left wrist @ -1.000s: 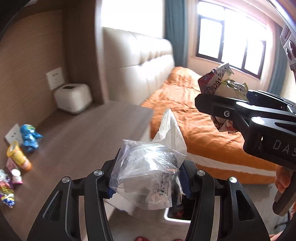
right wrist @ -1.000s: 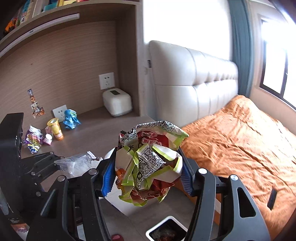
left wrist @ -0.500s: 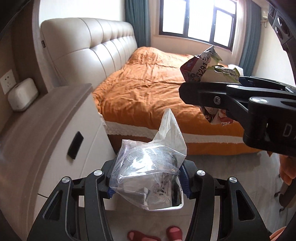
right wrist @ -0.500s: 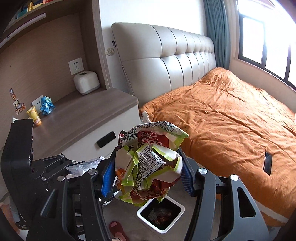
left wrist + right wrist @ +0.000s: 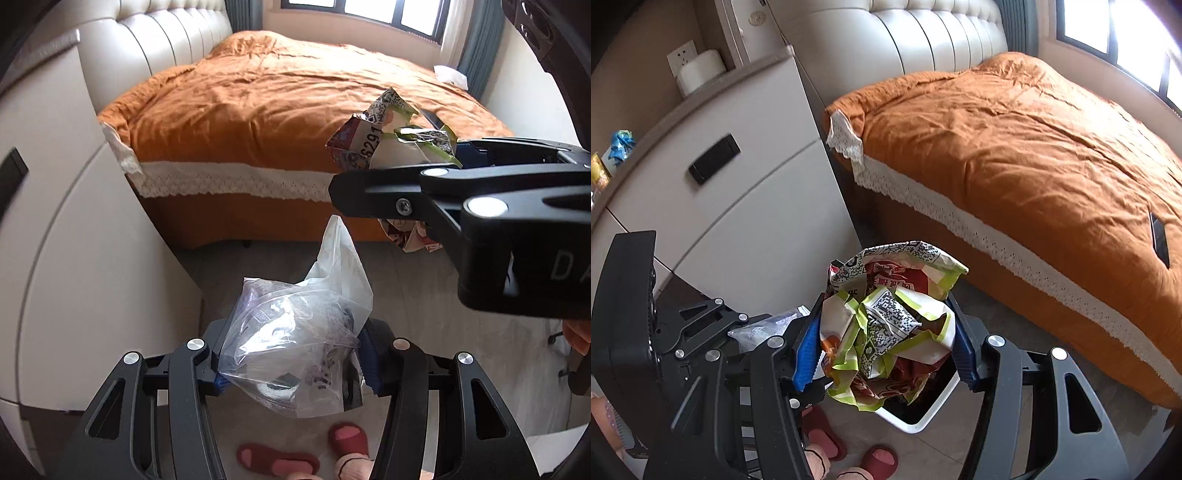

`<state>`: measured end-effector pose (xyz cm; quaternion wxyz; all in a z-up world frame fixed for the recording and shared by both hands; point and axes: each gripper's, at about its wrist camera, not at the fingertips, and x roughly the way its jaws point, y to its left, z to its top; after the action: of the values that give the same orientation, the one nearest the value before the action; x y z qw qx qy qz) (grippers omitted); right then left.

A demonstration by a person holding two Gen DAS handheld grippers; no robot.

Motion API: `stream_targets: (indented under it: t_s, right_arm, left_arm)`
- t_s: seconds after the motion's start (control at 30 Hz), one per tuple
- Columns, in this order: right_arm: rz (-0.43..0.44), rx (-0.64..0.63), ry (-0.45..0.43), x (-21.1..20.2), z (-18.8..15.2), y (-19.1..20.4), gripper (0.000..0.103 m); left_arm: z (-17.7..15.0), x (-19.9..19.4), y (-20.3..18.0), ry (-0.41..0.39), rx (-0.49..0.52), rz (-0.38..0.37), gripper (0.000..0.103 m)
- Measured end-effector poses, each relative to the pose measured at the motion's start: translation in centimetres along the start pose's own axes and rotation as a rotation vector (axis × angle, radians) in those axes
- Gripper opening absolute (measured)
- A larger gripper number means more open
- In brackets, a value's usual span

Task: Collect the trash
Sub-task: 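Open both tools to drop the wrappers into the bin, then move both open tools back toward the desk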

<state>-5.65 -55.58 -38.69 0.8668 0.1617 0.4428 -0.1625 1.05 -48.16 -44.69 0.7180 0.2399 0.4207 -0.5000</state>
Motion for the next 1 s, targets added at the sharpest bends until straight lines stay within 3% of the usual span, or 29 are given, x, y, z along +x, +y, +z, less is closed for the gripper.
stream_targets:
  t_s: [0.17,0.2,0.23,0.27,0.3,0.37,0.63,0.8,1.0]
  right_arm:
    - [0.007,0.015,0.056,6.1,-3.1,-1.6,0.061]
    - [0.007,0.020,0.060,7.0,-3.5,-1.9,0.061]
    - [0.010,0.023,0.068,8.1,-4.1,-2.2,0.062]
    - [0.019,0.022,0.075,8.7,-4.5,-2.4,0.068]
    - [0.032,0.020,0.087,9.7,-4.9,-2.7,0.082]
    - [0.056,0.022,0.100,11.0,-5.6,-3.1,0.099]
    - [0.056,0.050,0.146,12.4,-6.5,-3.4,0.099]
    - [0.058,0.030,0.129,11.1,-4.8,-2.3,0.099]
    - [0.061,0.010,0.087,6.8,-1.3,-0.6,0.099]
  left_arm:
    - [-2.0,5.9,1.0,0.032,-0.021,-0.088,0.054]
    - [-2.6,6.8,0.8,0.034,-0.016,-0.084,0.058]
    - [-3.1,8.0,1.0,0.036,-0.022,-0.089,0.063]
    - [-3.4,8.6,1.2,0.038,-0.036,-0.103,0.090]
    - [-3.7,9.3,1.5,0.035,-0.050,-0.106,0.098]
    - [-4.3,10.7,2.1,0.047,-0.054,-0.138,0.098]
    - [-5.1,11.6,2.7,0.086,-0.054,-0.142,0.098]
    - [-4.1,8.6,2.9,0.064,-0.054,-0.119,0.098]
    - [-1.2,2.7,4.0,-0.001,-0.090,-0.095,0.098]
